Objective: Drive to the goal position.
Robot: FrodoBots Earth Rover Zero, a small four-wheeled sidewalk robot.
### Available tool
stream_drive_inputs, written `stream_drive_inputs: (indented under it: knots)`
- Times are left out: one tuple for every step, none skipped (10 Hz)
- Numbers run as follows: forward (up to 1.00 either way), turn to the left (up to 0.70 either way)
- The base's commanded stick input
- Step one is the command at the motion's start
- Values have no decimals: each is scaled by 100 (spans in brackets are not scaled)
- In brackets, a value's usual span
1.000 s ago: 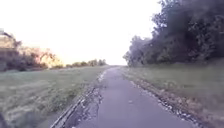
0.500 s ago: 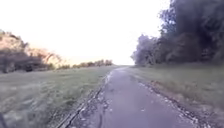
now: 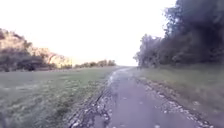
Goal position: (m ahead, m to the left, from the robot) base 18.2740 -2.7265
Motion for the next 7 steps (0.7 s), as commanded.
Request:
stream_drive_inputs:
  knots:
    - [70, -23]
    - [70, -25]
    - [70, -3]
    - [70, 0]
    - [70, 0]
    - [70, 0]
    - [70, 0]
